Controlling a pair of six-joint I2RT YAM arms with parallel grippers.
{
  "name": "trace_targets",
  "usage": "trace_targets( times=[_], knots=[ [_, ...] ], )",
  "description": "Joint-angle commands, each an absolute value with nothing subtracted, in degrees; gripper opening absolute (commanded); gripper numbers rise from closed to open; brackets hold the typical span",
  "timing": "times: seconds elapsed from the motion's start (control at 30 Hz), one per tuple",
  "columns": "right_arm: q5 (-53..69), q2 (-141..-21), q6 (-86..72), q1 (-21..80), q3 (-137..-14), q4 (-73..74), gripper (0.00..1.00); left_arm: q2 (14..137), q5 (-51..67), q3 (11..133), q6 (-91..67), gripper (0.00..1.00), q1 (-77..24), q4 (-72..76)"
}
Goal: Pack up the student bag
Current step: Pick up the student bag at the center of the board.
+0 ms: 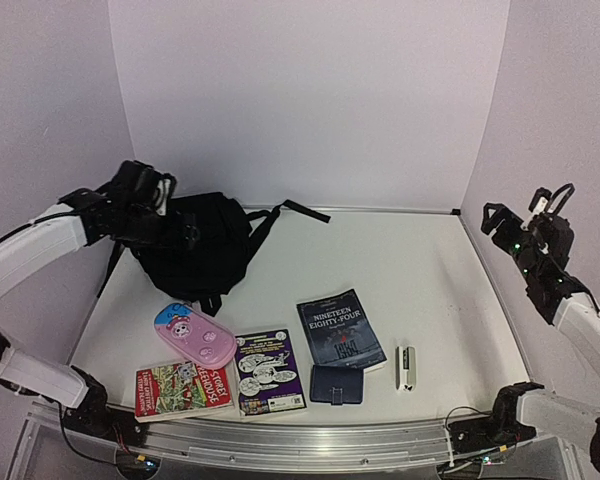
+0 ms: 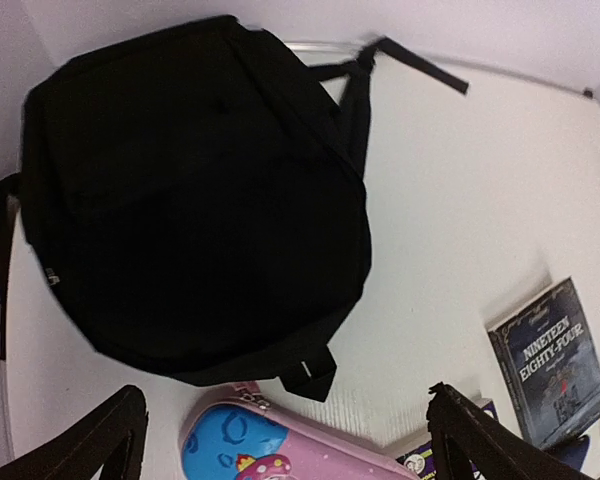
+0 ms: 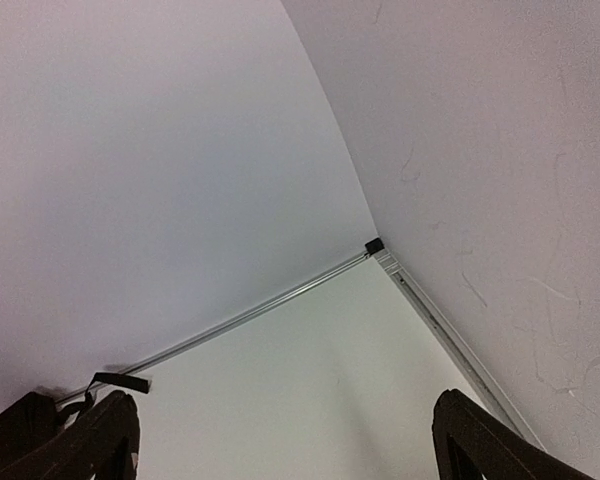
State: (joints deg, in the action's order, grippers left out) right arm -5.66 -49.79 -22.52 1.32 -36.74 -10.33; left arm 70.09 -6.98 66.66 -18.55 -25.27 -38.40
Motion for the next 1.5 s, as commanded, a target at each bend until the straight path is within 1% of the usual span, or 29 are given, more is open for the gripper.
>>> trace_targets(
  times=[0.0, 0.13, 0.27, 0.43, 0.6, 0.8, 0.83, 0.87, 1.23, 1.33, 1.37, 1.43, 1.47],
  knots=[
    [1.59, -51.09, -21.12, 1.41, -38.73, -8.85, 0.98, 80.71, -17.12, 72.59, -11.21, 0.99, -35.93, -39.86],
    [3.67, -51.55, -20.73, 1.41, -38.36, -8.00, 0.98, 93.77, -22.11, 77.09, -7.71, 1.00, -42.42, -40.92],
    [5.00, -51.27, -20.15, 1.43, -38.44, -7.46, 0.98, 102.84, -25.13, 80.37, -5.93, 1.00, -44.39, -39.25],
    [5.75, -51.09, -19.64, 1.43, -38.76, -6.73, 0.98, 108.49, -28.58, 81.76, -3.16, 1.00, -44.57, -35.58],
    [5.52, -51.55, -19.65, 1.45, -38.60, -6.53, 0.98, 113.98, -29.60, 82.39, -0.84, 1.00, -44.23, -33.41],
    [5.32, -51.92, -19.59, 1.43, -38.50, -6.54, 0.98, 117.75, -31.54, 83.07, -0.09, 0.99, -42.21, -31.18],
    [5.23, -52.00, -19.60, 1.47, -38.50, -6.46, 0.98, 117.96, -31.54, 83.03, -0.09, 0.96, -41.80, -30.71],
    [5.16, -52.03, -19.60, 1.43, -38.50, -6.42, 0.98, 118.13, -31.67, 82.98, -0.09, 0.90, -41.46, -30.21],
    [4.24, -52.56, -19.60, 1.40, -38.58, -6.28, 0.98, 119.10, -34.00, 80.12, 2.97, 0.50, -40.78, -25.45],
    [3.94, -52.56, -19.43, 1.46, -38.87, -6.17, 0.98, 118.45, -34.26, 79.09, 3.25, 0.33, -40.78, -24.44],
    [3.84, -52.55, -19.42, 1.45, -38.92, -6.10, 0.98, 118.09, -34.21, 78.97, 3.21, 0.23, -40.81, -24.26],
    [3.79, -52.52, -19.42, 1.43, -39.01, -6.06, 0.98, 117.01, -33.63, 78.71, 3.14, 0.06, -40.79, -23.63],
    [3.79, -52.49, -19.42, 1.43, -39.02, -6.01, 0.98, 116.22, -33.08, 78.50, 3.19, 0.01, -40.82, -23.08]
  ],
)
